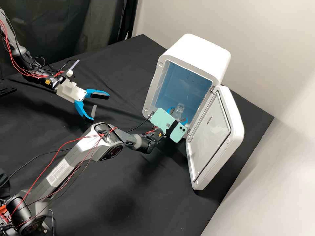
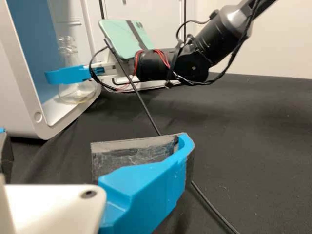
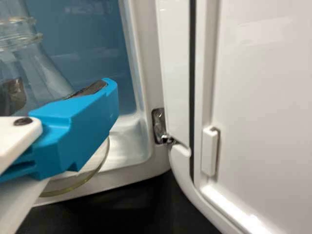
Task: Place the flask in the incubator
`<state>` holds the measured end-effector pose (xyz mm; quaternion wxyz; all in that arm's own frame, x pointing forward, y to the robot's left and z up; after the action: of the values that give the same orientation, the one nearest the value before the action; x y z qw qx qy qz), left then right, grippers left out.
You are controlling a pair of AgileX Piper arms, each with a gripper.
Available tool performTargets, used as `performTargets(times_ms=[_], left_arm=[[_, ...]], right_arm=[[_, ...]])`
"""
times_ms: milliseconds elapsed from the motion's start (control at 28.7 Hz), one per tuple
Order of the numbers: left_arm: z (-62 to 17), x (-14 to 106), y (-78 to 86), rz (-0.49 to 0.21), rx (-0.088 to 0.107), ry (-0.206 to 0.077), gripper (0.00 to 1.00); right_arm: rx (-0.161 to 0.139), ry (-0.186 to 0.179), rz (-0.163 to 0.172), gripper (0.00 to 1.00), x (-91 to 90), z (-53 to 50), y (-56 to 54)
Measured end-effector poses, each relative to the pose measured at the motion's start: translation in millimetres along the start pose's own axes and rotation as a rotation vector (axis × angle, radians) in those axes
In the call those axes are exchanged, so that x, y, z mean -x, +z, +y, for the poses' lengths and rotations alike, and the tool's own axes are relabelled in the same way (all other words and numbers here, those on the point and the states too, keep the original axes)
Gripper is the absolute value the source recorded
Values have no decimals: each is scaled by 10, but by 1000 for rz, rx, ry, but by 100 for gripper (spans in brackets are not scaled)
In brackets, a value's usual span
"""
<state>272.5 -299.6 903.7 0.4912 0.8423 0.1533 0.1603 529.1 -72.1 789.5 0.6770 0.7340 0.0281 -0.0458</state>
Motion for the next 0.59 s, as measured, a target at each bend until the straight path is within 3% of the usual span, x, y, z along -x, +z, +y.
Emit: performTargets(times_ms=[244,592], left_arm=[[0,0,0,0,0,0,100],[42,32,9,-1,-3,14,100]], right_arm=[[11,8,-6,0,-138,30,1],[17,7,-28,0,-187,82,-26]])
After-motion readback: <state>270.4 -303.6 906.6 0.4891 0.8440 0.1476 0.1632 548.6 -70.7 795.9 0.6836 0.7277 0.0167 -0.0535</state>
